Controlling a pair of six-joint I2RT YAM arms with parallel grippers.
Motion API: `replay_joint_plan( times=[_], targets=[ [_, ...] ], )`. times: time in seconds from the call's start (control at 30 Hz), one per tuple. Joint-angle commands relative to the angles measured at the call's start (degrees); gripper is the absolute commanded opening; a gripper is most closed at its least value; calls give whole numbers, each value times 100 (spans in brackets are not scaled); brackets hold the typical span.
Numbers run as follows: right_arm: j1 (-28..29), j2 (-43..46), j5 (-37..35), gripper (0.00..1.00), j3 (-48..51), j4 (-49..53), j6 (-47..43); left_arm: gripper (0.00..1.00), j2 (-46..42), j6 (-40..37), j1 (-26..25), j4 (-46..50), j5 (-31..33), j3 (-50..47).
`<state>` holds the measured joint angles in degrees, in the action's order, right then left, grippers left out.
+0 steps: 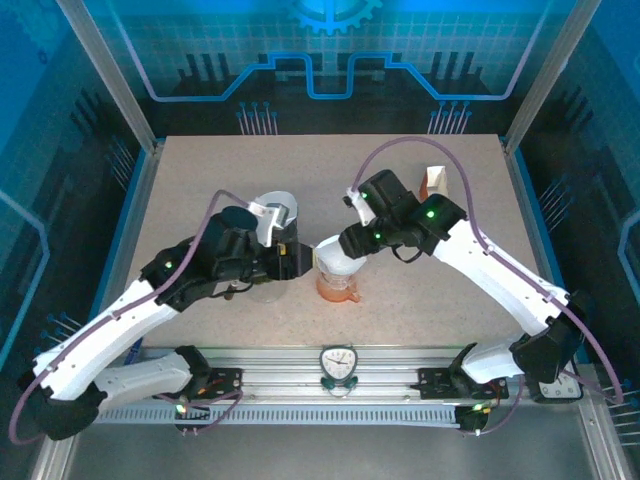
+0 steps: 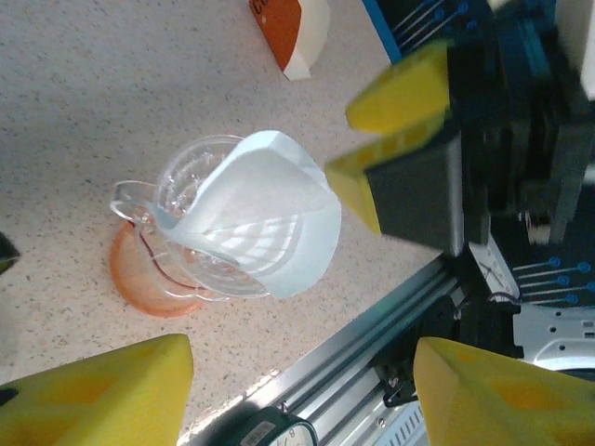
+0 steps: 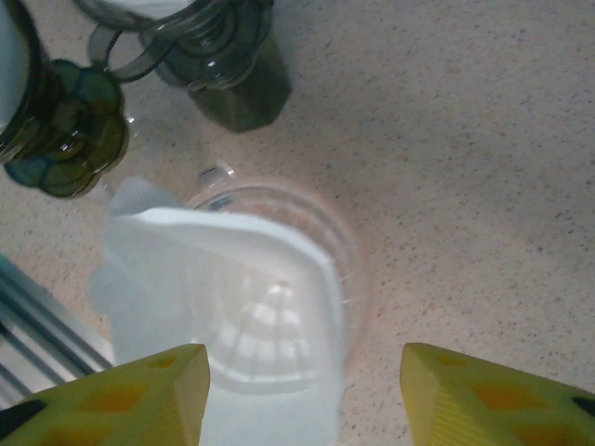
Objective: Place the coffee filter in the dripper
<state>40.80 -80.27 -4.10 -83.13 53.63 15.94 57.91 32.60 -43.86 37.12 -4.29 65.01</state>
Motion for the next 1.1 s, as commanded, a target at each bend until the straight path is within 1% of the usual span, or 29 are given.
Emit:
replay_joint_plan(
  times=[0.0, 0.13, 0.23, 0.37, 0.43, 0.6, 0.73, 0.87, 0.9, 1.07],
  targets=[
    [-239, -199, 353, 56, 16, -222, -299, 65, 96, -86, -44, 250, 177, 178],
    [-376, -507, 487, 55, -85, -211, -534, 66, 132, -15, -44, 191, 192, 152],
    [-415, -576, 737, 55, -60, -315, -644, 68, 135, 5, -44, 179, 218, 126],
    [-415, -663, 854, 52, -81, -361, -680, 69, 148, 21, -49, 156, 269, 91],
    [-413, -699, 845, 46, -96, -370, -680, 69, 159, 18, -46, 138, 258, 74],
    [-406, -769, 887, 29, -99, -354, -670, 69, 191, 11, -48, 112, 228, 64],
    [-382, -779, 850, 17, -85, -341, -639, 69, 194, 18, -42, 76, 212, 44],
    [-320, -686, 613, 1, -15, -379, -364, 69, 201, 75, -48, 15, 184, 20],
    [-287, -639, 481, 0, 6, -372, -243, 69, 218, 100, -46, 0, 183, 11],
    [73, -554, -296, 0, 85, -312, 213, 69, 375, 166, -40, -22, 211, 33]
  ],
)
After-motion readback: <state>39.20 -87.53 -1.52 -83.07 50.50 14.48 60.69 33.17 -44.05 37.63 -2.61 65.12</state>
